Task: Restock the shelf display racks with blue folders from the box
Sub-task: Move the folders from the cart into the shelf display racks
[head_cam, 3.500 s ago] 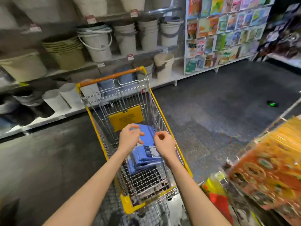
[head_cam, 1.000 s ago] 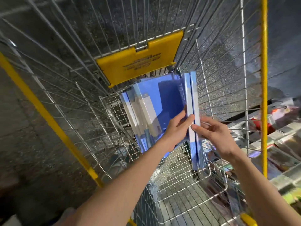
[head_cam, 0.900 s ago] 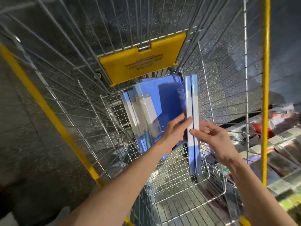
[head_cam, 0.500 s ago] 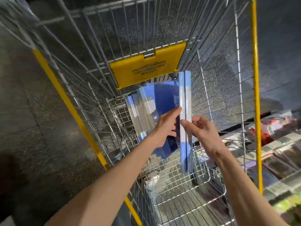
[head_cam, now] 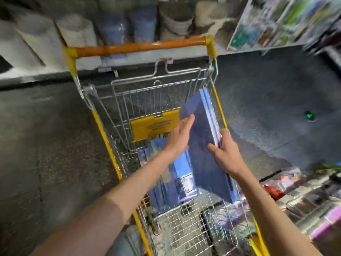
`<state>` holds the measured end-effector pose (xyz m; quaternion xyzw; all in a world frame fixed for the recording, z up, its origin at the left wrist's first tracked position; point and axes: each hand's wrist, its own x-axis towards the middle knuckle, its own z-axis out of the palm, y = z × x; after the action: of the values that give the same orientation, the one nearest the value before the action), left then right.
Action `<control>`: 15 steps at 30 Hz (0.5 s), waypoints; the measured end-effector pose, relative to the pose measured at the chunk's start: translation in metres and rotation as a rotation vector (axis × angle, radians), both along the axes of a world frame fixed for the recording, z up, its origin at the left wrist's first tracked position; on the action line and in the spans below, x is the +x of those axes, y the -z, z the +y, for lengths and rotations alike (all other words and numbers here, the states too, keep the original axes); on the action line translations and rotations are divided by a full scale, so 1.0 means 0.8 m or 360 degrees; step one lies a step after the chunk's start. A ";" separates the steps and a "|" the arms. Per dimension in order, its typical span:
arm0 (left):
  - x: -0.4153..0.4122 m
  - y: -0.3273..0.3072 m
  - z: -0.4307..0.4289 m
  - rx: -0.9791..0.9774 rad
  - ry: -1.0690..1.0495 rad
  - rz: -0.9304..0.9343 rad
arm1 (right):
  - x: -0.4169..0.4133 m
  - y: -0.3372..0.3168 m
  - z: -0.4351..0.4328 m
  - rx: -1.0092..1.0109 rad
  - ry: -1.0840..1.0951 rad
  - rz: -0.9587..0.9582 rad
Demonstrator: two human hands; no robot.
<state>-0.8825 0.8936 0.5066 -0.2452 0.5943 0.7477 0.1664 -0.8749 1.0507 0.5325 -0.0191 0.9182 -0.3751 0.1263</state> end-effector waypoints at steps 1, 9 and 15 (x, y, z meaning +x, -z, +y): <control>0.002 -0.025 0.003 0.0020 0.0036 0.0081 | 0.003 -0.025 -0.002 -0.0036 -0.0066 0.0085; 0.042 -0.193 0.032 -0.0003 -0.0034 0.0648 | 0.049 -0.196 -0.004 -0.0872 -0.0230 0.0036; 0.082 -0.280 0.026 -0.0120 0.0168 0.0977 | 0.086 -0.283 0.005 -0.0963 -0.0207 0.0233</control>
<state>-0.8171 0.9142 0.7306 0.0172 0.6560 0.7545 0.0086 -0.8064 1.0548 0.7590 -0.1413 0.7685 -0.6199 0.0722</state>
